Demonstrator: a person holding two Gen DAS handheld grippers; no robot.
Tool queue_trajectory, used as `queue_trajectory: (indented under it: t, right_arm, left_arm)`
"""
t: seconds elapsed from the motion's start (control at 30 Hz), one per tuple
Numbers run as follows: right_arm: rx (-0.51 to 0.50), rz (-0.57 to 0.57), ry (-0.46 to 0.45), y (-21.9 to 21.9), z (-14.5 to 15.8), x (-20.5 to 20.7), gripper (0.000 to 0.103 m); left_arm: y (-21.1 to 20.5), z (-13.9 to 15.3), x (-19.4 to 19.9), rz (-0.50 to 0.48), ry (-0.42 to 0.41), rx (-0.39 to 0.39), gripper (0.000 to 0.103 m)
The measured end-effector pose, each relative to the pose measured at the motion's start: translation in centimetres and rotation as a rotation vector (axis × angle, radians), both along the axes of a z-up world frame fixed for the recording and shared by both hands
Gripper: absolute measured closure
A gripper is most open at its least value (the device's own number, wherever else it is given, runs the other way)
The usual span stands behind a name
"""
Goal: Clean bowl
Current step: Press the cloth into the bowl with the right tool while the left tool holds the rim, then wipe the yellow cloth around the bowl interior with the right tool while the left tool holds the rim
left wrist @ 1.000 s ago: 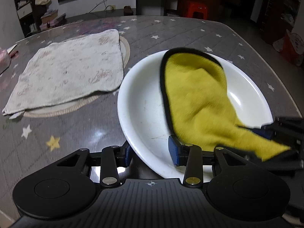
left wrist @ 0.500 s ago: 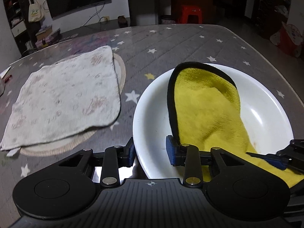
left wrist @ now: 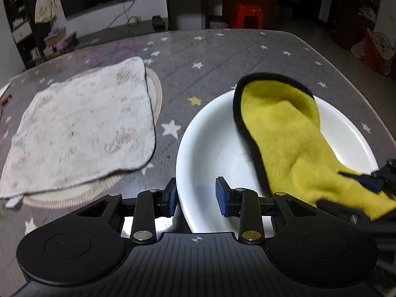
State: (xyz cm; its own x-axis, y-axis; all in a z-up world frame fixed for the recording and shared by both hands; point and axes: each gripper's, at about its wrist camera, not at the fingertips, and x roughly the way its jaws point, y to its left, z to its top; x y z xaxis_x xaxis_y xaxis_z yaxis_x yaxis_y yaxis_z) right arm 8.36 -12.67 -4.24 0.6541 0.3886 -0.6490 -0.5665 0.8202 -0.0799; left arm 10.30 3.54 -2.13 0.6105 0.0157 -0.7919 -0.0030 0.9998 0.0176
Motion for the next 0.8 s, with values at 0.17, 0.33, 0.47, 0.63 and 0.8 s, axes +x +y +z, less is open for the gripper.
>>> queue_trajectory:
  t: [0.17,0.33,0.47,0.63,0.8]
  right_arm:
    - [-0.035,-0.015,-0.029,0.0,-0.2,0.6,0.066]
    - [-0.043,-0.022,-0.04,0.0,-0.4,0.8,0.066]
    - [-0.043,-0.025,-0.041,0.1,-0.4,0.6,0.066]
    - [-0.036,-0.011,-0.028,0.1,-0.3,0.0,0.066]
    - [-0.008,0.003,0.0,0.3,-0.1,-0.5,0.066]
  left_arm:
    - [-0.1,0.1,-1.5,0.029,0.024,-0.04,0.069]
    - [-1.0,-0.2,-3.2,0.04,0.051,-0.097,0.064]
    - [-1.5,-0.3,-3.5,0.046,0.036,-0.083,0.067]
    - [-0.7,-0.3,-3.3,0.053,0.028,-0.109,0.073]
    - [-0.5,-0.2,-2.8,0.042,0.009,-0.086,0.073]
